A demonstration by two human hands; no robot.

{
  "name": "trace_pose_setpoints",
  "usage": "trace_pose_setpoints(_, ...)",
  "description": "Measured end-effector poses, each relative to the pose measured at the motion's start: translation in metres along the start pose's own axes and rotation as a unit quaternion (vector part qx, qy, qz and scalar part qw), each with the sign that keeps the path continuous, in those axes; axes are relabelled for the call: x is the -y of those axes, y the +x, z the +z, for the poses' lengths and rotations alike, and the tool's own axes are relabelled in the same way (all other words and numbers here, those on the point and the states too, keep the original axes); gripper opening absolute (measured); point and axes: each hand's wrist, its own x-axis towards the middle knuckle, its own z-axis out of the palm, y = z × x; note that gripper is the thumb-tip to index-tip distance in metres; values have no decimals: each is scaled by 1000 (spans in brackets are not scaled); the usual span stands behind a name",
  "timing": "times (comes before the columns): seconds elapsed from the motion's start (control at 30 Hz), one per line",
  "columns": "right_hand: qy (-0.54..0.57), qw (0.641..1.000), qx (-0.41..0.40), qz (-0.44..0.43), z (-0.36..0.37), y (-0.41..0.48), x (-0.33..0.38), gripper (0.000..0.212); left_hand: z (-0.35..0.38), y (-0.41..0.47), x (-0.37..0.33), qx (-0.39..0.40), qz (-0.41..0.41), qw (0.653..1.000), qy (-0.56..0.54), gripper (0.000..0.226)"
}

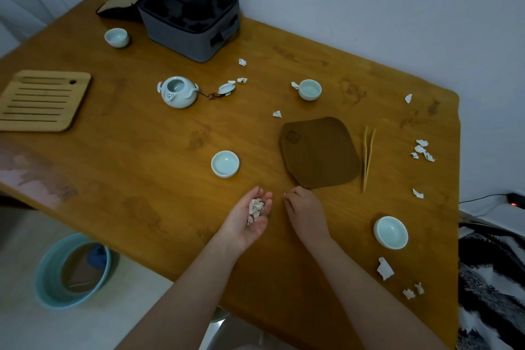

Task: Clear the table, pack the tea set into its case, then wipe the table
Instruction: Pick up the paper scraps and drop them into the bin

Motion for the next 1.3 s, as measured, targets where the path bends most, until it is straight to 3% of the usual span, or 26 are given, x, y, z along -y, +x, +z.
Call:
trace_pose_setpoints(0.1,15,999,15,25,0,4,0,9,-1,2,2,-25,15,999,20,16)
trace_pose_setpoints(0.2,100,986,32,128,-11,5,8,14,2,2,5,-47,20,999,2,18)
trace_pose_setpoints(0.3,267,933,9,241,-34,5,24,16,10,3,10,-86,29,995,-34,20)
trace_pose_setpoints(0.37,359,895,-9,264,-51,2,37,20,16,6,15,-111,32,992,-51,20)
trace_pose_setpoints(0.47,392,884,14,253,-66,-6,53,24,24,9,23,-101,13,992,-72,23)
trace_pose_setpoints(0.67,372,896,45,239,-71,-21,55,29,45,-7,46,-56,-22,997,-44,39)
trace_pose_setpoints(0.77,387,889,56,238,-77,-28,49,24,49,-12,56,-56,-23,996,-59,39)
trace_pose_setpoints(1.07,391,906,13,162,-110,-53,19,25,43,-7,87,-58,10,984,-169,25)
trace_pose_setpoints(1.3,390,895,-39,212,-135,-94,-39,23,36,-21,105,-77,55,988,-126,28)
